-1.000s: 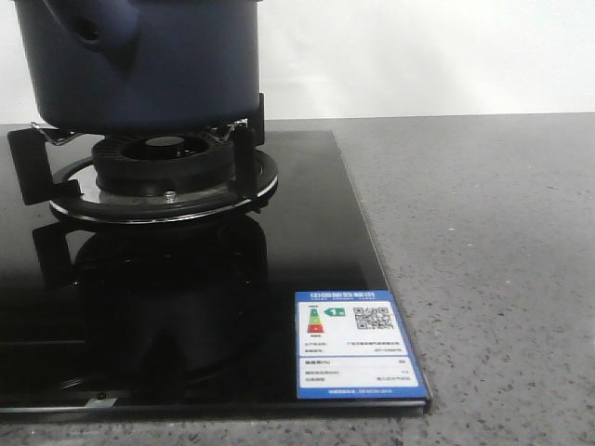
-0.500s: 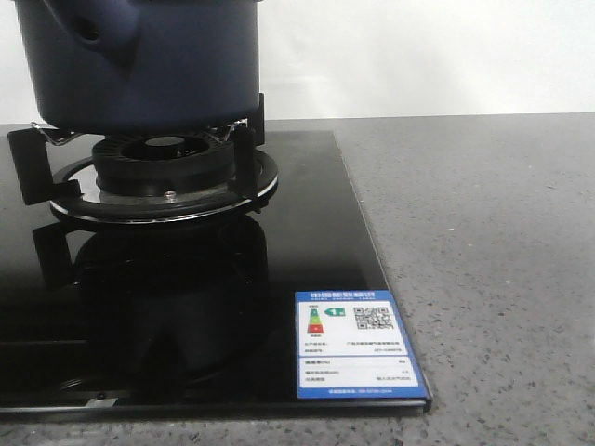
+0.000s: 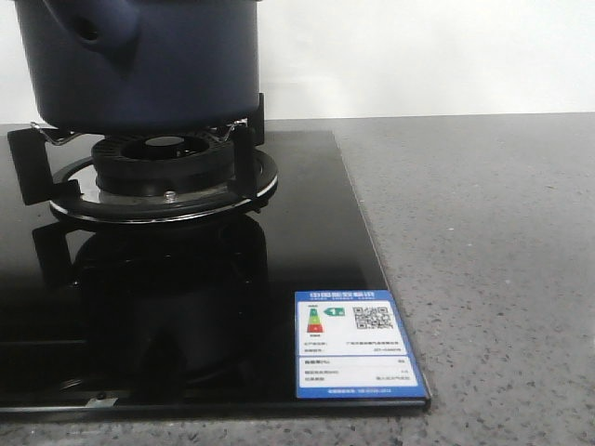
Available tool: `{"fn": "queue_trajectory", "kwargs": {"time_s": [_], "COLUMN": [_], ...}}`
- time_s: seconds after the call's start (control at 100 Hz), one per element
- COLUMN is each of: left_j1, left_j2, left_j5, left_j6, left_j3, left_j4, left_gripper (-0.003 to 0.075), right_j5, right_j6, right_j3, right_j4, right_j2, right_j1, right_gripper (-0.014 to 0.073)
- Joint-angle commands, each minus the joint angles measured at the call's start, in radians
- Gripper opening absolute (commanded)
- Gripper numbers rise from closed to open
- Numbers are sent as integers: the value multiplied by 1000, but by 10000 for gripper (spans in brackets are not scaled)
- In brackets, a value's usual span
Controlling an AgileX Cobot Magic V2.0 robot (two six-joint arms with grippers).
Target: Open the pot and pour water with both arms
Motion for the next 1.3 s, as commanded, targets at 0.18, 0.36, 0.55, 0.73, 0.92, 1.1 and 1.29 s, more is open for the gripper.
{"fn": "queue_trajectory", "kwargs": {"time_s": [0.18,0.36,0.55,0.73,0.92,1.1,1.29], "left_j1": [-1,-1,-1,-1,-1,-1,-1], "left_j2": [-23,-23,-23,-23,-23,-23,-23], "left_j5": [-107,-109,-109,-109,-109,-109,-109], "left_j6": [0,0,0,0,0,0,0], "left_j3": [-36,-36,-36,-36,-36,-36,-36], "left_j4": [4,4,4,4,4,4,4], "left_gripper": [393,393,393,393,393,393,393], "right_j5": [47,-26,-235,-481,-693,-809,-973], "right_j6": [206,206,206,256,344,344,344], "right_j3": [-37,-24,151,429,728,942,1083], "right_j4": [330,644,697,730,740,767,816], "right_j2": [-228,-344,-491,-661,-811,-868,-809], "right_j1": [-113,-259,-326,-375,-487,-577,-659], "right_gripper": [347,346,346,346,346,346,346]}}
